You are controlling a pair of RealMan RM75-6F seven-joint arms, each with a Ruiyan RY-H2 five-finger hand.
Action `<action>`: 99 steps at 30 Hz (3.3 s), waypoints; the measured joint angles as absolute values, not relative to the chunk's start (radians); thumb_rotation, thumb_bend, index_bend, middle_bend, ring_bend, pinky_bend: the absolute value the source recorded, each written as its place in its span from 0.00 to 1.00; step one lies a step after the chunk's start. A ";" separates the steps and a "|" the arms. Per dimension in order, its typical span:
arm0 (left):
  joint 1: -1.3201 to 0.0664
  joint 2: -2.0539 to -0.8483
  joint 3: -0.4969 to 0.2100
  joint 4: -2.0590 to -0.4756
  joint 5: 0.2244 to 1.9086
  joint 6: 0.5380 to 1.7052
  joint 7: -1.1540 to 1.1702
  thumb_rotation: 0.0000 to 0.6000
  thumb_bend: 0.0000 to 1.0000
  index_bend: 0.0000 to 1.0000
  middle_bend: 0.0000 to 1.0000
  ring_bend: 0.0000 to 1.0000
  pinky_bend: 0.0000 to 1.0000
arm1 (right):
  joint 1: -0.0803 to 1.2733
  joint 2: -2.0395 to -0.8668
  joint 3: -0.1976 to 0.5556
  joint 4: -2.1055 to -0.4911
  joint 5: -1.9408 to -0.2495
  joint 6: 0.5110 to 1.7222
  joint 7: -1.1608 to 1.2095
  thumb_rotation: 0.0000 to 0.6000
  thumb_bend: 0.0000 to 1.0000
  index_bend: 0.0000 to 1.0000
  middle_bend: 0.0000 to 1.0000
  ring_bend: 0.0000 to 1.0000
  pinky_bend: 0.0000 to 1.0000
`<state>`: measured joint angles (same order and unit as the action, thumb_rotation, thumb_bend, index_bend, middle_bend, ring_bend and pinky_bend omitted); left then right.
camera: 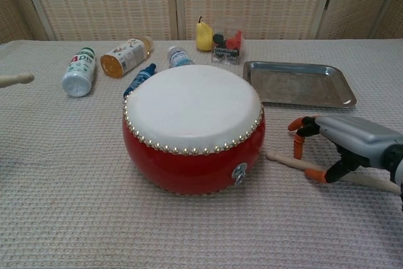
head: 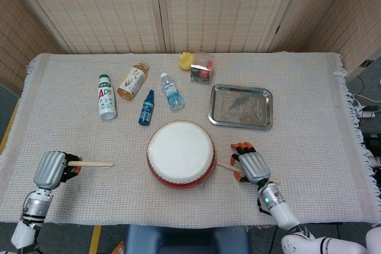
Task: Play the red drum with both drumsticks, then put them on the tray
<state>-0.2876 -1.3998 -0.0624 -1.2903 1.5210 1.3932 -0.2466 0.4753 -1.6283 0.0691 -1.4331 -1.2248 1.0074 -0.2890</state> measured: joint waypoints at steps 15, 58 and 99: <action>-0.285 -1.397 -0.064 -1.291 1.517 1.393 -0.252 1.00 0.54 1.00 1.00 1.00 1.00 | 0.467 -1.635 0.064 -1.411 -1.232 1.017 -0.265 1.00 0.44 0.63 0.14 0.00 0.08; -0.274 -1.356 -0.067 -1.385 1.526 1.418 -0.200 1.00 0.53 1.00 1.00 1.00 1.00 | 0.416 -1.420 0.020 -1.124 -1.660 1.164 1.987 1.00 0.54 0.61 0.29 0.25 0.29; -0.272 -1.361 -0.057 -1.366 1.531 1.406 -0.218 1.00 0.53 1.00 1.00 1.00 1.00 | 0.433 -1.651 -0.164 -0.683 -1.753 1.382 2.091 0.88 0.13 0.56 0.35 0.31 0.35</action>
